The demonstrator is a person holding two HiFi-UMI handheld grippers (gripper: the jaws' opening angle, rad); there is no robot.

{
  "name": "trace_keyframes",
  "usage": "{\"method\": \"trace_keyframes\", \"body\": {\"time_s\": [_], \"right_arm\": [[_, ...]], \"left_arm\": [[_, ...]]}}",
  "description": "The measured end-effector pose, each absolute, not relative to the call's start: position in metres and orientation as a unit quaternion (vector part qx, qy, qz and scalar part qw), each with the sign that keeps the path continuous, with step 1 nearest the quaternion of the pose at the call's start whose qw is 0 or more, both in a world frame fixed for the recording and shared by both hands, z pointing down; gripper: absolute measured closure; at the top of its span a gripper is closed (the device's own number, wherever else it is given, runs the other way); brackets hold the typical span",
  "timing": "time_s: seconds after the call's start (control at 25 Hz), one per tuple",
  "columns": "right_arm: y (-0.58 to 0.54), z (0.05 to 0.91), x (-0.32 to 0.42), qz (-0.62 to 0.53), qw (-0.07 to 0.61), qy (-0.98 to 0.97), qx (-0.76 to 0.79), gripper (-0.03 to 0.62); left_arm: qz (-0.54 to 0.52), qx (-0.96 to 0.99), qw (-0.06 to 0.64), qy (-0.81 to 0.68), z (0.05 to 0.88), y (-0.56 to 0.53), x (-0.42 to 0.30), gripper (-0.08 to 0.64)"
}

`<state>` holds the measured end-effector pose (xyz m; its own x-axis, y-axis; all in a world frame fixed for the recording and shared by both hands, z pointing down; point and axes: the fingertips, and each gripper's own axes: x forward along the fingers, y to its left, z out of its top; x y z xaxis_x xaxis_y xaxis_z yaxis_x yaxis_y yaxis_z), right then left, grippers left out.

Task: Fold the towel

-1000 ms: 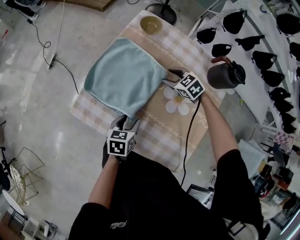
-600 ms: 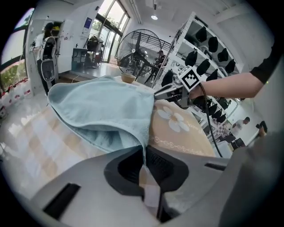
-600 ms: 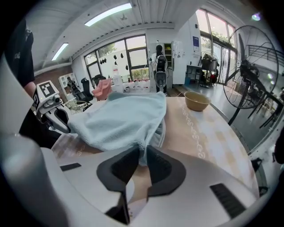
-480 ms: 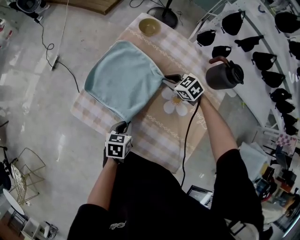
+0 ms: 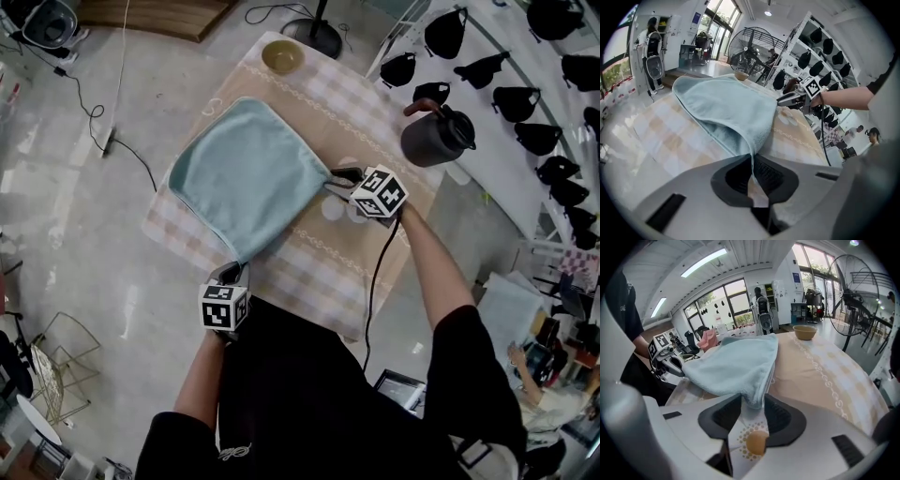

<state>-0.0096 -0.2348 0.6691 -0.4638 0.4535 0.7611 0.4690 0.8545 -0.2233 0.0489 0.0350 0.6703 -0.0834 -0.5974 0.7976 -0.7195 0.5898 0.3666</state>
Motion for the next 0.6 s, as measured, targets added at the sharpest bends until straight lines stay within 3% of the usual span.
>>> {"method": "trace_keyframes", "body": {"time_s": [0.08,0.48,0.6], "right_arm": [[-0.235,0.672,-0.005,-0.003,0.443,-0.856,-0.267,0.418],[-0.229,0.675,-0.015,0.018,0.441,-0.845,-0.302,0.416],[-0.221,0.677,-0.008,0.02,0.45,-0.831,-0.328,0.535]], "left_arm": [[0.063,0.45,0.505,-0.734,0.668,0.036,0.05,0.543],[0.067,0.446,0.51,-0.733,0.664,0.047,0.047,0.543],[0.071,0.443,0.515,-0.73,0.665,0.051,0.043,0.543]]}}
